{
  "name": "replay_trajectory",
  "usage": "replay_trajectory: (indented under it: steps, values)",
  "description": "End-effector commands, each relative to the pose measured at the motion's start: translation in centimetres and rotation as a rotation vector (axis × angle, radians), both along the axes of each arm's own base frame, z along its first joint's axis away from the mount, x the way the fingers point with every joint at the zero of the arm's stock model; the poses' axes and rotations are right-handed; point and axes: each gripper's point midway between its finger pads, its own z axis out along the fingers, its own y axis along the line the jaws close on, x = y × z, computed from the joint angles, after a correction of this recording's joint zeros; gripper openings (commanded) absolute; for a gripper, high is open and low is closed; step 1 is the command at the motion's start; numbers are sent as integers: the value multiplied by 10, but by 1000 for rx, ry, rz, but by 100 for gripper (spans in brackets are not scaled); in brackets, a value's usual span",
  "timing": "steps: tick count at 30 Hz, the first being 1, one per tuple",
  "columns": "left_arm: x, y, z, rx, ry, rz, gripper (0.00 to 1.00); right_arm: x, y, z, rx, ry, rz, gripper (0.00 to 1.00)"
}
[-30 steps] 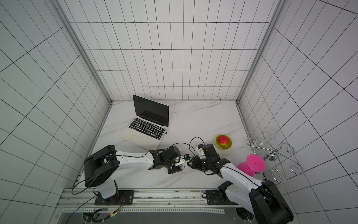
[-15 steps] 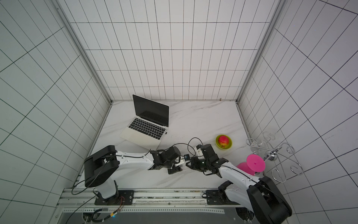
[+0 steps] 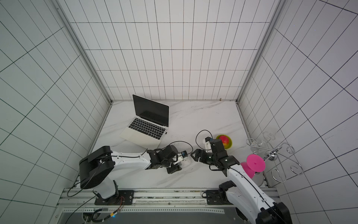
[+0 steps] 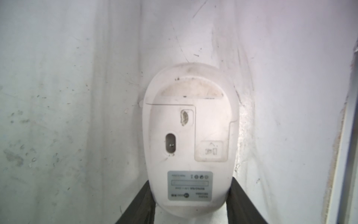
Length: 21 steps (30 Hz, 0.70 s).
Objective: Insert the wireless mouse receiver into the laptop
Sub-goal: Pick up the mouse from the center of the board.
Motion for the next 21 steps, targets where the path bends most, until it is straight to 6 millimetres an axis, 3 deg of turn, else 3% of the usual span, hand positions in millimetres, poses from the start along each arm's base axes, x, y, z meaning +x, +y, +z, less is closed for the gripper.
replay_trajectory:
  steps: [1, 3, 8, 10, 16, 21]
  values:
    - [9, -7, 53, -254, 101, 111, 28, -6, -2, 14, 64, -13, 53, 88]
    - [10, -1, 77, -368, 123, 140, 28, -6, 10, 37, 173, -76, 110, 90]
    - [-1, 15, 126, -587, 205, 131, 28, -13, 46, 123, 553, -251, 314, 95]
    - [-8, 19, 142, -640, 237, 111, 28, -16, 55, 145, 612, -304, 376, 96]
    - [-19, 21, 181, -758, 291, 62, 28, -41, 86, 166, 617, -347, 553, 97]
    - [-28, 18, 195, -791, 341, 13, 27, -49, 103, 175, 633, -377, 608, 97]
